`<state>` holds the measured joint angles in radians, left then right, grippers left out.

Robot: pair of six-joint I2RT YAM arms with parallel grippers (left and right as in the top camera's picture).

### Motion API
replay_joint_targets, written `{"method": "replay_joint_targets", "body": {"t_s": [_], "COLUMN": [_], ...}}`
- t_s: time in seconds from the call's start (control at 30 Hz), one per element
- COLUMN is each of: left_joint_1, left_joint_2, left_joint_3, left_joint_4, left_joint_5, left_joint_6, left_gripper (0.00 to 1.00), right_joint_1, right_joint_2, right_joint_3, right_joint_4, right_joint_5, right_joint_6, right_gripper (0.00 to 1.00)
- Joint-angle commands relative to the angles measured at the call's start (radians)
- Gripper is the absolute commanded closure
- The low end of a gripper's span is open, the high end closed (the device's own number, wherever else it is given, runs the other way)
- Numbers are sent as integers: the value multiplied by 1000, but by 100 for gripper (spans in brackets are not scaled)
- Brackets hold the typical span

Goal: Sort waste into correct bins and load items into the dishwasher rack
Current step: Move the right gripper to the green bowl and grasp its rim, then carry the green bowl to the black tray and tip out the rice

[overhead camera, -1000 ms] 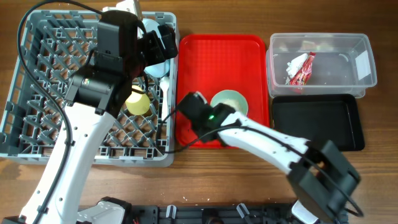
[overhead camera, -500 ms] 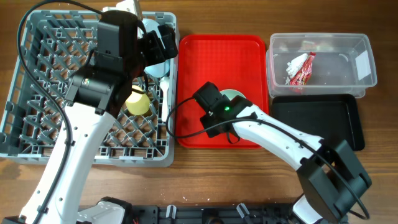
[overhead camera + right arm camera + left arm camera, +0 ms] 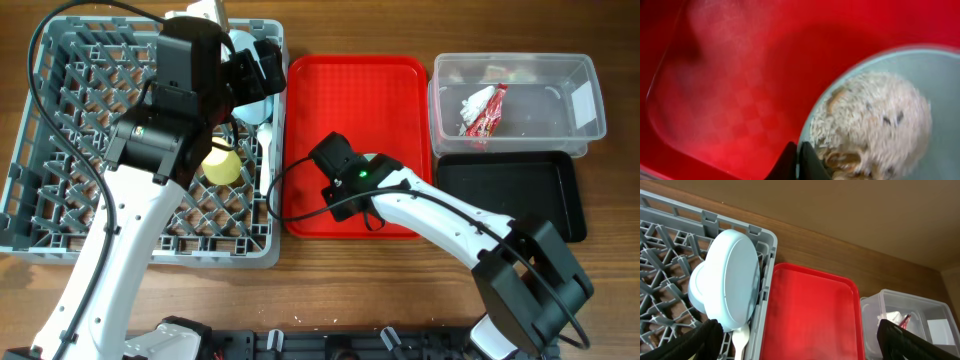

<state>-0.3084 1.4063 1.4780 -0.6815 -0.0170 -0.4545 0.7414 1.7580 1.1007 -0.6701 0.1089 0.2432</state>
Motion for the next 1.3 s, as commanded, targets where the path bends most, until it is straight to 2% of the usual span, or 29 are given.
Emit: {"method": "replay_joint_targets", "body": {"t_s": [0.0,0.33,0.37,0.4,0.5,0.53,0.57,0.83,0.93,1.0,1.07,1.13,1.17,1.27], "left_joint_1": [-1,-1,-1,-1,-1,-1,-1,-1,-1,-1,-1,-1,-1,-1], "left_joint_2": [-3,-3,-3,-3,-3,-3,-3,-3,-3,-3,-3,-3,-3,-3], "left_joint_3": [1,1,1,1,1,1,1,1,1,1,1,1,1,1], "left_joint_4": [3,3,3,3,3,3,3,3,3,3,3,3,3,3], "left_joint_5": [2,2,1,1,2,2,2,1,2,1,1,2,2,2], "left_joint_6": [2,2,2,2,2,2,2,2,2,2,2,2,2,2], "left_gripper": [0,0,0,0,0,0,0,0,0,0,0,0,0,0], "right_joint_1": [3,-32,-32,-32,-32,-32,-32,-32,-74,-138,-304,-547,-709,-994], "right_joint_2": [19,-14,-14,-14,-13,-13,-13,-180,-293,-378,-493,-548,-548,-515], "right_joint_3": [-14,-14,-14,-15,-55,-76,-78,-50,-40,-37,-38,-47,-58,-111], "right_joint_4": [-5,-32,-32,-34,-1,8,-1,-70,-167,-236,-308,-317,-311,-268], "right_joint_5": [-5,2,2,2,2,2,2,46,105,103,2,-198,-392,-748], "right_joint_6": [38,45,46,48,49,49,48,45,52,64,29,-98,-196,-358], "right_gripper": [96,94,85,81,82,86,96,96,96,96,96,96,96,96]}}
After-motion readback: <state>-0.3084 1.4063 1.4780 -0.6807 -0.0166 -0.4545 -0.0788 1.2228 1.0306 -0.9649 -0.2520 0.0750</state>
